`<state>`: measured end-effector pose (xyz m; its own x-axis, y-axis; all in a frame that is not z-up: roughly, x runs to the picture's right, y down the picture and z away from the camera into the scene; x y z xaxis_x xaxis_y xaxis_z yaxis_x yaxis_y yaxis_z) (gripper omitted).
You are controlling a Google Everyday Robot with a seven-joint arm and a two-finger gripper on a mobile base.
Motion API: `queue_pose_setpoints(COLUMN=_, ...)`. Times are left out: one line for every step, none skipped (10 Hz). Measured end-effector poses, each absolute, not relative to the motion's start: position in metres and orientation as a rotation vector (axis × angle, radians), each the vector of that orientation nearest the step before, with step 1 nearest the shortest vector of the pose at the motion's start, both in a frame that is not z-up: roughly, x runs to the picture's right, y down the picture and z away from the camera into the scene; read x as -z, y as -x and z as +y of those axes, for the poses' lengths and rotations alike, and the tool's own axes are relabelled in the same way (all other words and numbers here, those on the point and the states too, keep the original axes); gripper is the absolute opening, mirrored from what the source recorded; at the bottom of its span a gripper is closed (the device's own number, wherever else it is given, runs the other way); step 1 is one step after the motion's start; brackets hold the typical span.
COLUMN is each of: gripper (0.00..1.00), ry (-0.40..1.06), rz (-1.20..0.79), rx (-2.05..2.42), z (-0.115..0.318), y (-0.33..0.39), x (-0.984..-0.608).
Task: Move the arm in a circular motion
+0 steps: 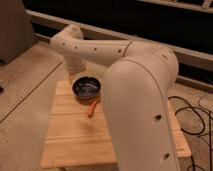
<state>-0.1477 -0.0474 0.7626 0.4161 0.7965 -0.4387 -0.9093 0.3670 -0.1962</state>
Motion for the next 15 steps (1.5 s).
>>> queue_pose_setpoints(gripper=0.65, ry=0.453, rz=0.268, rx=-1.088, z=-0.037, y=0.158, x=-0.756)
queue_pose_setpoints(gripper=0.65, ry=0.462, rz=0.251, rx=-1.074, z=-0.027, y=0.167, x=-0.75)
queue_pose_setpoints(gripper=0.65, ry=0.47, rz=0.235, rx=-1.067, z=-0.017, y=0.173, x=-0.742)
queue_pose_setpoints(gripper=0.65, ry=0.477, rz=0.221, rx=-1.066, z=-0.008, y=0.175, x=-0.736)
queue_pose_setpoints(gripper=0.65, ry=0.481, rz=0.214, rx=-1.072, z=-0.001, y=0.175, x=-0.731)
queue_pose_setpoints(gripper=0.65, ry=0.484, rz=0.208, rx=-1.088, z=0.007, y=0.17, x=-0.726)
queue_pose_setpoints(gripper=0.65, ry=0.487, rz=0.205, rx=-1.117, z=0.014, y=0.161, x=-0.719)
queue_pose_setpoints(gripper=0.65, ry=0.487, rz=0.206, rx=-1.14, z=0.019, y=0.153, x=-0.715)
queue_pose_setpoints(gripper=0.65, ry=0.48, rz=0.212, rx=-1.174, z=0.022, y=0.139, x=-0.709)
queue_pose_setpoints(gripper=0.65, ry=0.471, rz=0.222, rx=-1.217, z=0.026, y=0.12, x=-0.702)
queue_pose_setpoints(gripper=0.65, ry=0.464, rz=0.232, rx=-1.258, z=0.029, y=0.103, x=-0.697)
queue_pose_setpoints(gripper=0.65, ry=0.453, rz=0.246, rx=-1.307, z=0.03, y=0.083, x=-0.691)
queue_pose_setpoints(gripper=0.65, ry=0.434, rz=0.265, rx=-1.365, z=0.031, y=0.057, x=-0.685)
queue_pose_setpoints(gripper=0.65, ry=0.415, rz=0.285, rx=-1.412, z=0.029, y=0.034, x=-0.681)
queue_pose_setpoints(gripper=0.65, ry=0.398, rz=0.31, rx=-1.449, z=0.026, y=0.015, x=-0.679)
